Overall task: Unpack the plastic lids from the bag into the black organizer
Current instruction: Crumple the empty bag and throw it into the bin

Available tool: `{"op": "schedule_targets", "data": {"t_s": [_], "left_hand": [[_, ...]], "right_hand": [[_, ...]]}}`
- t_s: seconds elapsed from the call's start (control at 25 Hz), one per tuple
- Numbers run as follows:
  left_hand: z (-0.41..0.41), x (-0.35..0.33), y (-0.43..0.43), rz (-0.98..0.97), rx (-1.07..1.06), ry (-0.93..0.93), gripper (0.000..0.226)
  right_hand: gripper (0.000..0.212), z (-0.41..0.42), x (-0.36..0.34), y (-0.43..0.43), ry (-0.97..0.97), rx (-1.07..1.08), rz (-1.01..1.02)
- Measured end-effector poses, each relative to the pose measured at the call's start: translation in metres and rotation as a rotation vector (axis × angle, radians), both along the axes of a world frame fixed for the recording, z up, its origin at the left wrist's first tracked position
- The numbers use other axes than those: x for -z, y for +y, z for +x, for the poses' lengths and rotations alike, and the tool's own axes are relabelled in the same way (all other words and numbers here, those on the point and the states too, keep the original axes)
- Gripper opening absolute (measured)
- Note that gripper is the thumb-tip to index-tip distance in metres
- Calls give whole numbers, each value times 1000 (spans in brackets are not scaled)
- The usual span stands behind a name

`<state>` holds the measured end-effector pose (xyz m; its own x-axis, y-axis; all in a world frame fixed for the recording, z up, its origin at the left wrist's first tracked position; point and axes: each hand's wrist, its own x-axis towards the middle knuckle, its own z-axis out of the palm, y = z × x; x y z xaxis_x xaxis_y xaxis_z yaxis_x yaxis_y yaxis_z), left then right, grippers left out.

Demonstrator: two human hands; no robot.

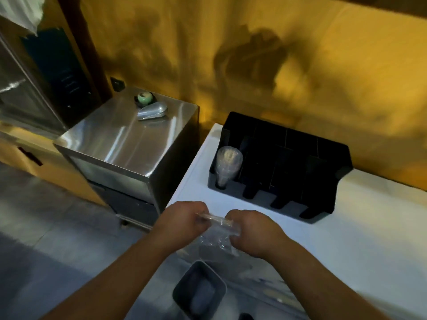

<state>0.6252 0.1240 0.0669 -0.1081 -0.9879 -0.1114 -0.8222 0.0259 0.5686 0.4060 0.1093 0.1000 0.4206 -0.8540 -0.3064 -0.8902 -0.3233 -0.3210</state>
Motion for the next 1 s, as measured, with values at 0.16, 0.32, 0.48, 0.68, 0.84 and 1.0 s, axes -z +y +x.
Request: {"op": "schedule_targets", "data": {"t_s": [0.16, 0.32, 0.48, 0.68, 0.84, 1.0], "left_hand": [[-8, 19, -2, 128, 117, 93, 11], [-5, 47, -16, 93, 133, 49, 44], [-29, 91, -50, -42, 81, -123, 42], [-58, 154, -82, -269, 24, -353, 36], [-62, 171, -86, -422, -21, -270, 22], [-61, 206, -100, -464, -21, -217, 18]], "right_hand": [[10, -2, 25, 20, 67, 105, -45], [12, -32, 84, 44, 109, 256, 26], [7, -45, 151, 68, 63, 253, 80], [23, -28, 231, 72, 50, 201, 65], [53, -16, 298, 72, 2, 197, 143], [40, 0, 415, 49, -1, 197, 242]]}}
